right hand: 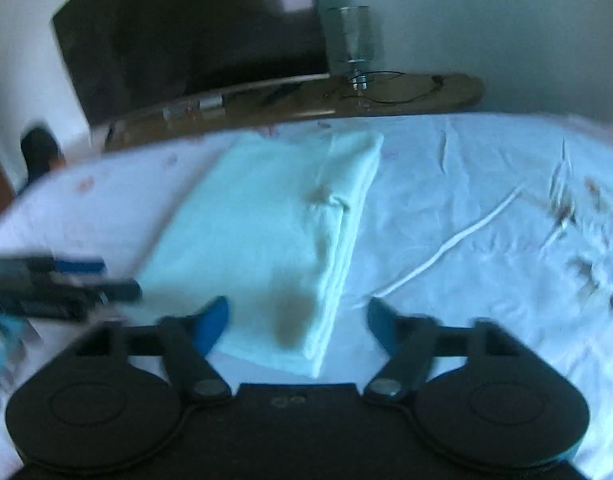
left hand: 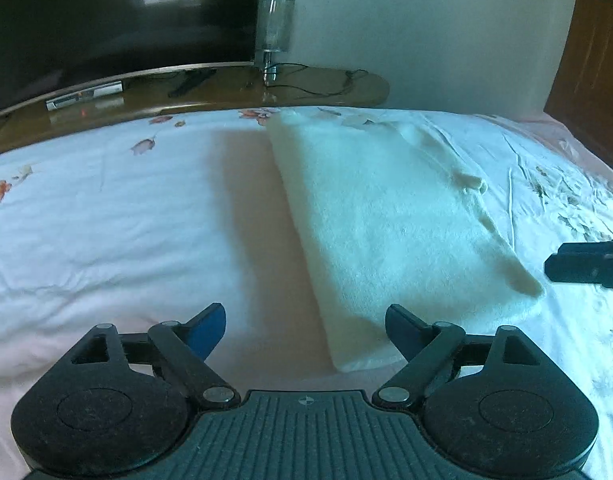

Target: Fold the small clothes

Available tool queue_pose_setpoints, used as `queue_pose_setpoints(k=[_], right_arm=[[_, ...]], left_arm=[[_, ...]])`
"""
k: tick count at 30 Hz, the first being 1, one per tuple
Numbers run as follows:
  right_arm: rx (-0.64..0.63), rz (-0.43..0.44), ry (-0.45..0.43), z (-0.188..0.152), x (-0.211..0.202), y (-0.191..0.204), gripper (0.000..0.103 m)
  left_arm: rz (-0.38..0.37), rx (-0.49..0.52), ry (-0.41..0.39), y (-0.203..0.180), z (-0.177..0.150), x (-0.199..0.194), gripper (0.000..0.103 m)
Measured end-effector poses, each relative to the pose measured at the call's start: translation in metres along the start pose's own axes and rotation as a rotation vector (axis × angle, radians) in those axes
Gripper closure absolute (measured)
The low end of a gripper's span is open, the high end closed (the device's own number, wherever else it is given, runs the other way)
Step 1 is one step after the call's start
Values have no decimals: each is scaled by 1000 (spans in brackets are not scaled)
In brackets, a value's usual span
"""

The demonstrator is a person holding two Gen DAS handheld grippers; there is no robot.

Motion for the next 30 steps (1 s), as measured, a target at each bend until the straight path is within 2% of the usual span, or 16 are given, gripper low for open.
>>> queue_pose_setpoints(k=[1,8,10,12,14,17,20,22,24,27,28,29,30], right_arm=[[28,18,2,2,-1,-3,27],[115,61,-5,7,-3,-22,27],[138,64,-14,11,-1,-29,27],[183,92,-20,15,1,-41,27],[257,132,-27,21,7,-56,23],[388,233,-19,30,24,-81,19],[489,309,15,39,44,-101,19],[528,372,36,43,58,-111,22],[535,407,60,48,71,-114,25],[511,421,93,56,87,-115,27],[510,432,108,59,93,-115,28],[507,439,118,60,98,-115,30],[506,446,125,62,102,-114,32]], left_arm=[[6,-3,-1,0,1,-1,7],[-28,16,-27,-2,10,-7,7],[-77,9,-33,3,17,-5,7],[-160,-33,-22,14,25,2,8],[-265,-110,-6,29,33,12,30],[-424,-284,31,59,44,37,30],[-421,-327,47,71,52,56,30],[-478,-353,76,76,54,69,30],[-523,-376,110,76,54,83,30],[-559,-394,117,76,60,94,32],[-564,-406,123,76,63,98,45],[-575,-412,141,75,66,104,54],[-581,-412,152,73,66,108,54]])
Point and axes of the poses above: each gripper's, at about its wrist camera, not at the fingertips, and x roughly the way its jaws point, y to its left, z to its top, the point moved 1 cm from there along x, roughly the way its jaws point, and after that the axes turned 9 degrees about y, right-handed, at the moved point
